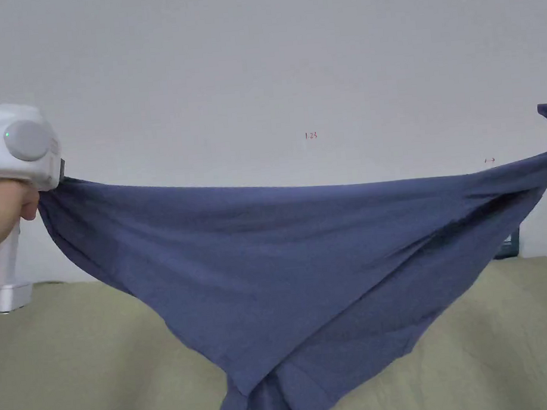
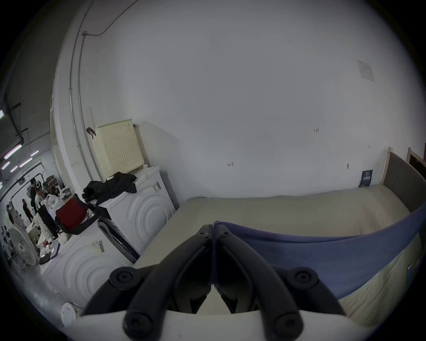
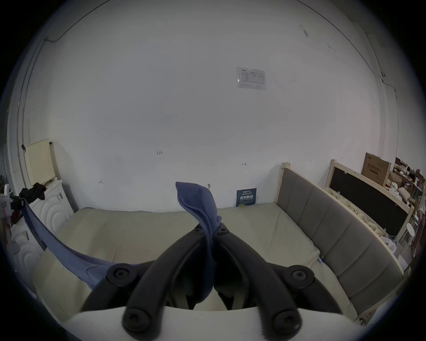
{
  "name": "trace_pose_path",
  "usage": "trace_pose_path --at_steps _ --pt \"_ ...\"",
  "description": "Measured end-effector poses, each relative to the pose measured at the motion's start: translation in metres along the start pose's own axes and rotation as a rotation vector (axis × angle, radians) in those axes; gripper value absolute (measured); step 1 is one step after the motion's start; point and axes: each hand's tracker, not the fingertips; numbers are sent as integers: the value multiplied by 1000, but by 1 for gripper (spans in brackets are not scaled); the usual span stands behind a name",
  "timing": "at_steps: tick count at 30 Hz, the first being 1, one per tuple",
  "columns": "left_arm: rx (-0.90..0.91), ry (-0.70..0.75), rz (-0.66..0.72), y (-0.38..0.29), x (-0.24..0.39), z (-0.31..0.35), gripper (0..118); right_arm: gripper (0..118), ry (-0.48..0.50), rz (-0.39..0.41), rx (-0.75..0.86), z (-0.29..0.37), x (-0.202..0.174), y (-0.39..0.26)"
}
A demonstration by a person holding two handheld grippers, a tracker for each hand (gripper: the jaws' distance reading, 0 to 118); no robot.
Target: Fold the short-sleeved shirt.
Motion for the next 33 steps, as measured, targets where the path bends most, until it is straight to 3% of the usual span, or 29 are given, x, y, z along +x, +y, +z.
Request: trace_pose_path --at_steps 9,19,27,33 --pt "-37 -23 4 -16 35 -55 0 5 -27 12 -28 -45 1 -15" --pt "-232 -89 -60 -134 70 -102 0 5 -47 -2 -247 -87 20 -140" --pt "-352 -142 -77 -235 55 -74 0 5 -25 -18 -340 -44 37 -246" --pt "-406 -160 -80 -306 27 -15 0 5 -16 -78 -420 19 57 -314"
